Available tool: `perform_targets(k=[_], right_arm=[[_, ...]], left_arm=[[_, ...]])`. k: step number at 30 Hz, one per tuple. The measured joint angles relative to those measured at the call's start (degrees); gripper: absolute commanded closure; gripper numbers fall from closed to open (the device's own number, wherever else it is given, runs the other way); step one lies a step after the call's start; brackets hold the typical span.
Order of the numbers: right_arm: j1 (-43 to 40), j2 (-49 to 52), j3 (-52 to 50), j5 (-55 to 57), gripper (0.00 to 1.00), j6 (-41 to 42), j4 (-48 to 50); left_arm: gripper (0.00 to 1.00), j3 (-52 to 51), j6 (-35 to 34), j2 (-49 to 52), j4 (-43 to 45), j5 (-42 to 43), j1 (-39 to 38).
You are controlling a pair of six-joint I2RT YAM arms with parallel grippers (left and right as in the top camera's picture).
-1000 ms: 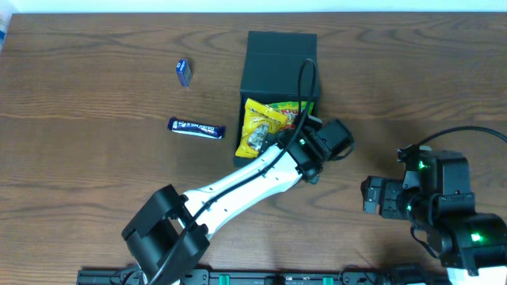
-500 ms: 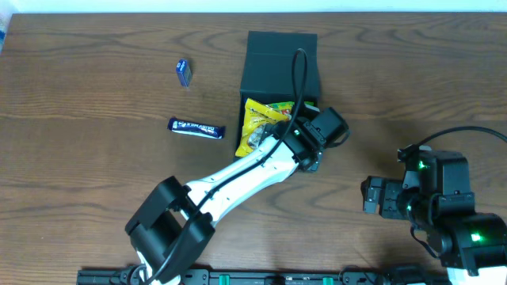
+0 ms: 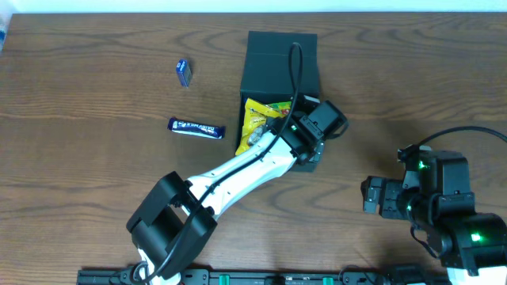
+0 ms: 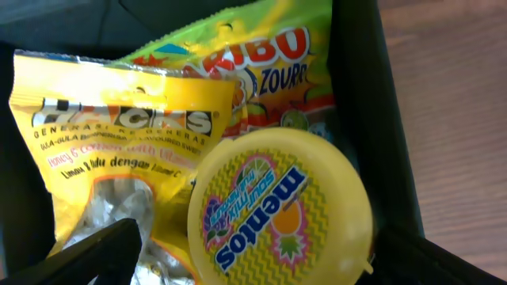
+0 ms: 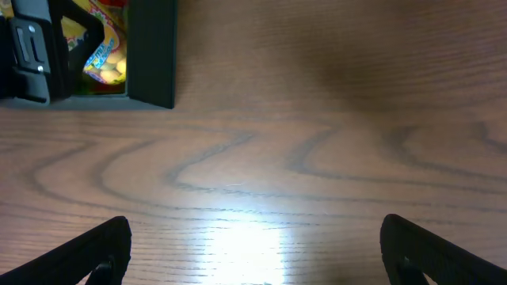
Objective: Pack container
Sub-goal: 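Tilt the Mentos bottle upright and push it down into the box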
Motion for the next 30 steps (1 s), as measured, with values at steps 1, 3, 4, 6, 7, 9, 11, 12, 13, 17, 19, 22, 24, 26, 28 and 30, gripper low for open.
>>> perform_targets(k=[1, 3, 4, 6, 7, 9, 11, 12, 13, 17, 19, 22, 24, 26, 28, 30], right_arm=[[0.00, 0.00, 0.00, 0.00, 0.01, 0.00, 0.00], [0.00, 0.00, 0.00, 0.00, 0.01, 0.00, 0.00], [0.00, 0.00, 0.00, 0.00, 0.01, 0.00, 0.00], [0.00, 0.00, 0.00, 0.00, 0.01, 0.00, 0.00], [0.00, 0.00, 0.00, 0.00, 0.01, 0.00, 0.00], [0.00, 0.00, 0.00, 0.00, 0.01, 0.00, 0.00], [0.00, 0.00, 0.00, 0.00, 0.01, 0.00, 0.00], [0.00, 0.00, 0.00, 0.00, 0.01, 0.00, 0.00], [0.00, 0.00, 0.00, 0.00, 0.01, 0.00, 0.00], [0.00, 0.00, 0.00, 0.00, 0.01, 0.00, 0.00], [0.00, 0.00, 0.00, 0.00, 0.01, 0.00, 0.00], [0.00, 0.00, 0.00, 0.00, 0.01, 0.00, 0.00], [0.00, 0.00, 0.00, 0.00, 0.01, 0.00, 0.00], [0.00, 0.00, 0.00, 0.00, 0.01, 0.00, -0.02], [0.00, 0.00, 0.00, 0.00, 0.01, 0.00, -0.02], [0.00, 0.00, 0.00, 0.00, 0.01, 0.00, 0.00]], left_arm=[[0.05, 0.00, 0.11, 0.00, 0.35, 0.02, 0.15], [0.05, 0.00, 0.17, 0.00, 1.14, 0.02, 0.37], [0.05, 0.00, 0.17, 0.00, 1.42, 0.07, 0.48], [0.05, 0.00, 0.17, 0.00, 1.97, 0.61, 0.70], [0.05, 0.00, 0.17, 0.00, 2.12, 0.90, 0.79], [0.05, 0.00, 0.20, 0.00, 2.36, 1.29, 1.01], [0.05, 0.00, 0.20, 0.00, 2.93, 1.57, 1.25], [0.05, 0.00, 0.17, 0.00, 3.37, 1.75, 1.36], [0.05, 0.00, 0.17, 0.00, 3.61, 1.92, 1.42], [0.05, 0.00, 0.17, 0.00, 3.72, 2.40, 1.51], [0.05, 0.33, 0.15, 0.00, 1.70, 2.60, 1.51], [0.05, 1.14, -0.35, 0.00, -2.78, 2.64, 1.40], [0.04, 1.38, -1.90, 0.00, -5.49, 2.80, 1.29], [0.05, 1.38, -3.37, 0.00, -6.93, 2.80, 1.27], [0.05, 1.38, -4.46, 0.00, -7.61, 2.93, 1.29], [0.05, 1.38, -4.98, 0.00, -7.74, 3.67, 1.29]])
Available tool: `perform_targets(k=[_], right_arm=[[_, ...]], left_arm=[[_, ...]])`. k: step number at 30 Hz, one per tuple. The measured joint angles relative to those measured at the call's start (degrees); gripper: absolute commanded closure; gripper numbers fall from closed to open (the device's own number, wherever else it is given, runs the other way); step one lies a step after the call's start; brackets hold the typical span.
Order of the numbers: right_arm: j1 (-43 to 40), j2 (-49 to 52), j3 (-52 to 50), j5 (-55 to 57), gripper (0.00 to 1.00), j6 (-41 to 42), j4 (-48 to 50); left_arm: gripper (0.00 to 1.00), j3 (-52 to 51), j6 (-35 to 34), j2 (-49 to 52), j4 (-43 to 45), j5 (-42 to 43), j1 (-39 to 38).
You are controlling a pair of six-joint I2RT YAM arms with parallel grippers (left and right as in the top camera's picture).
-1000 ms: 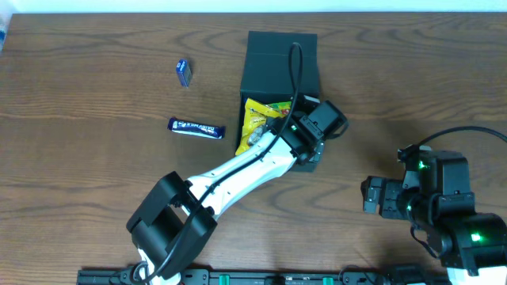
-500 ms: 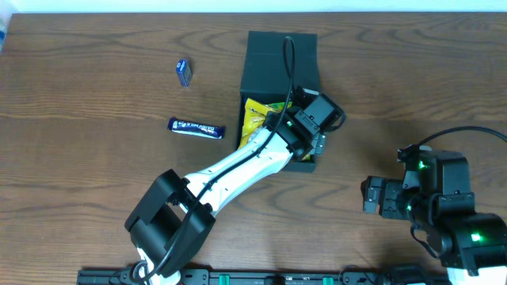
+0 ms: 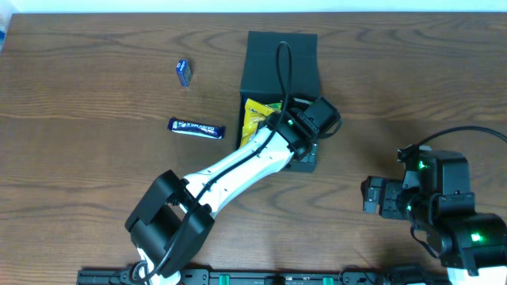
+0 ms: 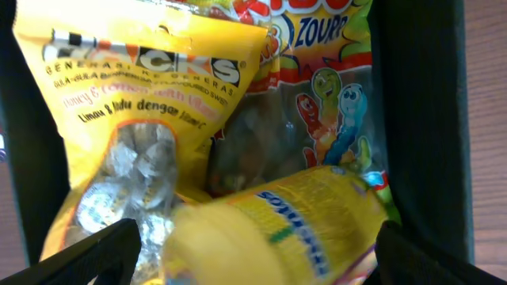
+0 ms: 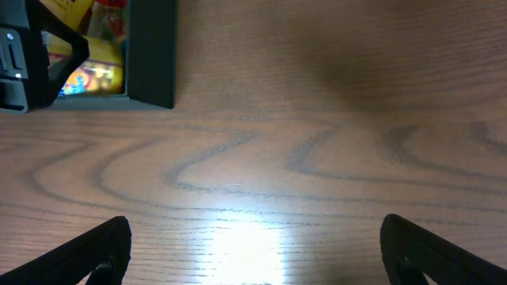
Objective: Pack container
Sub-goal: 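Tilt the Mentos bottle upright and push it down into the box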
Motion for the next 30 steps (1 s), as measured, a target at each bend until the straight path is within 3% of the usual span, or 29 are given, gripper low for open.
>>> perform_targets(k=[14, 17, 18, 30], right_arm=[[0.00, 0.00, 0.00, 0.00, 0.01, 0.00, 0.00], [0.00, 0.00, 0.00, 0.00, 0.01, 0.00, -0.02], [0.00, 0.00, 0.00, 0.00, 0.01, 0.00, 0.00], [0.00, 0.00, 0.00, 0.00, 0.01, 0.00, 0.00]], left_arm=[[0.05, 0.00, -5.35, 0.00, -2.54, 5.16, -0.02], [0.00, 0.00, -8.24, 0.00, -3.78, 6.45, -0.07], [0.07, 0.00, -8.68, 0.00, -3.93, 6.67, -0.11], [0.36, 0.00, -11.74, 0.00, -3.08, 8.09, -0.35]])
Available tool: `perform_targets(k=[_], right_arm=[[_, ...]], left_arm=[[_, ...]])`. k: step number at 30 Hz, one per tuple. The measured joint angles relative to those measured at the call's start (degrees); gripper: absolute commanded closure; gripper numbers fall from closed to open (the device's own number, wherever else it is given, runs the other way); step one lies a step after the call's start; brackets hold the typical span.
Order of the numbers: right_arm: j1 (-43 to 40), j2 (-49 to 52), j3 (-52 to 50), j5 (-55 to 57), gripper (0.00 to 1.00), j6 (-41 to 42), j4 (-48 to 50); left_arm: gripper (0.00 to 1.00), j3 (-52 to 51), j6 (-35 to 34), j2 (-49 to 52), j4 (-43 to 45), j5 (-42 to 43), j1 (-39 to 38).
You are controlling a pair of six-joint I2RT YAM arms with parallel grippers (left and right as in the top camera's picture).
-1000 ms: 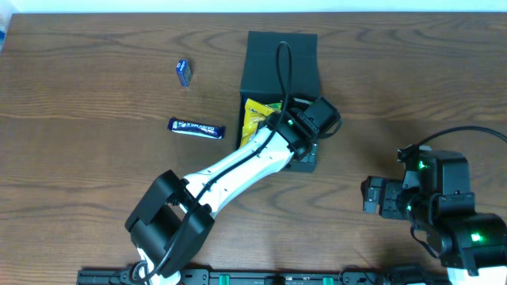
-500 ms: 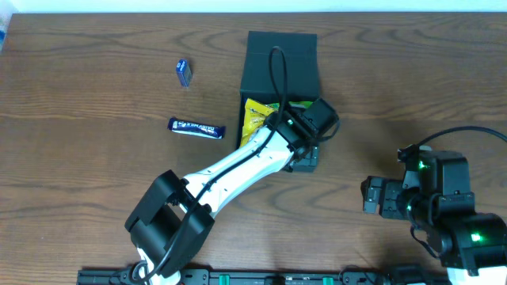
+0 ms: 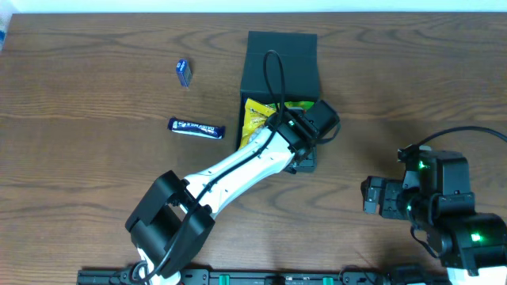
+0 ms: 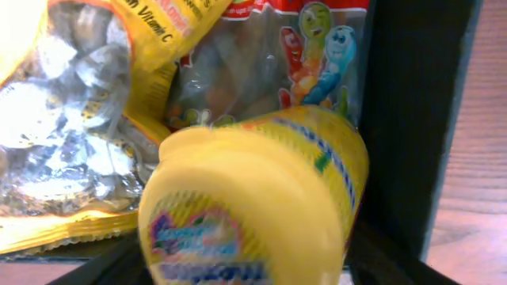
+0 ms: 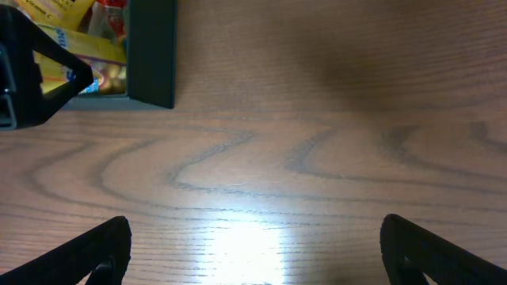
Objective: Pack container
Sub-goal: 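Tilt the Mentos bottle upright and push it down into the box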
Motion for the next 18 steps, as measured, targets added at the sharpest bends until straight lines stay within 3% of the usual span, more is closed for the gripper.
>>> perform_targets(k=[5, 9, 18], right_arm=[[0.00, 0.00, 0.00, 0.00, 0.01, 0.00, 0.00], [0.00, 0.00, 0.00, 0.00, 0.01, 0.00, 0.00], [0.00, 0.00, 0.00, 0.00, 0.01, 0.00, -0.02]], left_arm=[[0.57, 0.09, 0.11, 0.07, 0.96, -0.02, -0.13], [0.57, 0.09, -0.20, 0.07, 1.79, -0.59, -0.13], [0.47, 0.09, 0.52, 0.07, 5.31, -2.80, 0.04]])
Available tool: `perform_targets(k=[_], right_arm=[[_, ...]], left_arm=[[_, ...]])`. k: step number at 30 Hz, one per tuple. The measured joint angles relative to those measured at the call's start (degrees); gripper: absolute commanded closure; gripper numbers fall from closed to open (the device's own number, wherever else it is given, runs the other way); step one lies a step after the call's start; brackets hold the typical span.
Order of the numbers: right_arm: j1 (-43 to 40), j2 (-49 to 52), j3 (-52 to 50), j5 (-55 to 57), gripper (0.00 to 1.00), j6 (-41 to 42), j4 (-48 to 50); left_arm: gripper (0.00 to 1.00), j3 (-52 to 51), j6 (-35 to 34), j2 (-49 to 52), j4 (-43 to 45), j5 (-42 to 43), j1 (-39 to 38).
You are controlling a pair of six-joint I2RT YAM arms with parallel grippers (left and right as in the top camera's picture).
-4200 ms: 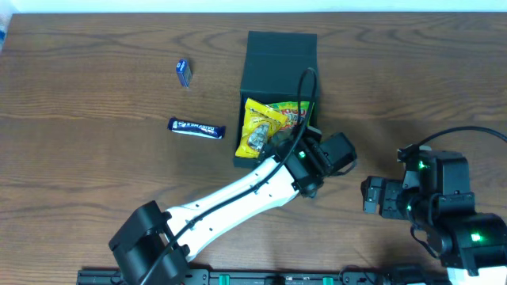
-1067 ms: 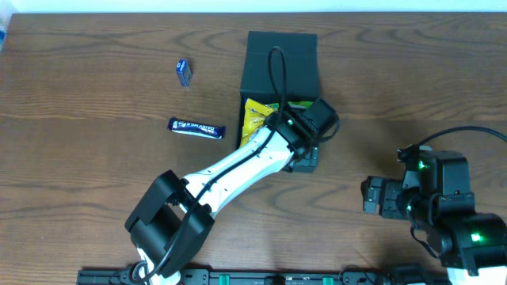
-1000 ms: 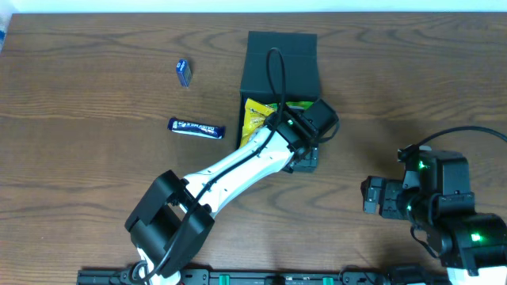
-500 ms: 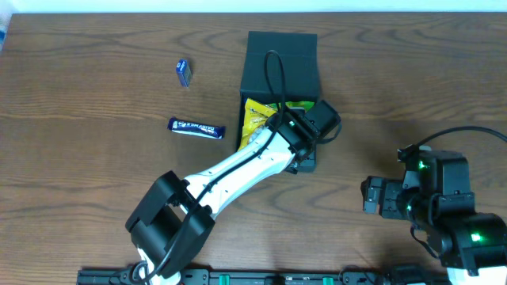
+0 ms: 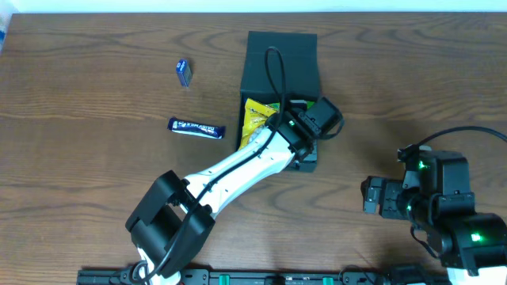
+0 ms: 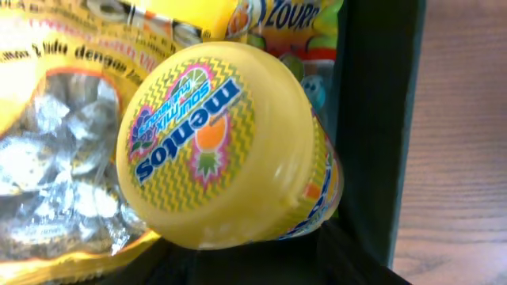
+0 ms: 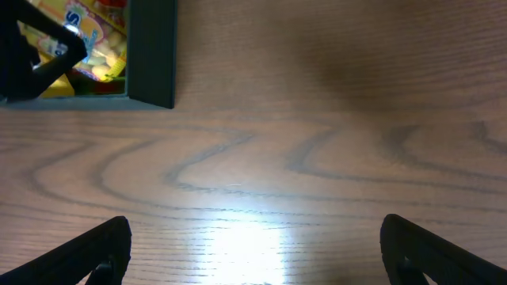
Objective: Pack container
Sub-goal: 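Tilt the Mentos bottle upright and push it down into the box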
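Observation:
The black container (image 5: 279,59) stands open at mid-table, its wall (image 6: 372,119) showing in the left wrist view. Inside lie a yellow HACKS candy bag (image 6: 55,150) and a Haribo bag (image 6: 277,20). A yellow Mentos tub (image 6: 214,142) rests on them by the right wall, its lid facing the camera. My left gripper (image 6: 245,265) is in the container, its dark fingers drawn in against the tub's lower side and partly hidden by it. My right gripper (image 7: 255,253) hovers open over bare table, far right of the container.
A dark blue snack bar (image 5: 196,127) lies left of the container, and a small blue box (image 5: 183,71) sits farther back left. The container's corner (image 7: 150,55) shows at the right wrist view's top left. The right arm's base (image 5: 444,206) sits at the table's right front.
The Mentos tub was tipped with its lid angled down toward the camera; now its lid faces up. My left fingers stand closer together around it. The right arm has not moved.
The tub first stood lid-up in the container between my wide-open left fingers. Then it lay on its side across the bags, fingers still wide. Then it sat tilted, close to the camera. Now it is lid-up again with the fingers drawn in on it.

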Motion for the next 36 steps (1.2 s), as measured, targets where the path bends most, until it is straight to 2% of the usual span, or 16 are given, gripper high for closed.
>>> perform_targets(k=[9, 14, 15, 36], right_arm=[[0.00, 0.00, 0.00, 0.00, 0.01, 0.00, 0.02], [0.00, 0.00, 0.00, 0.00, 0.01, 0.00, 0.02], [0.00, 0.00, 0.00, 0.00, 0.01, 0.00, 0.02], [0.00, 0.00, 0.00, 0.00, 0.01, 0.00, 0.02]], left_arm=[[0.41, 0.07, 0.02, 0.00, 4.26, -0.87, 1.64], [0.24, 0.07, 0.15, 0.00, 6.10, -0.96, 1.99], [0.23, 0.07, -0.11, 0.00, 6.10, -1.09, 1.99], [0.21, 0.55, -11.23, 3.78, 8.83, -4.85, 2.45]])
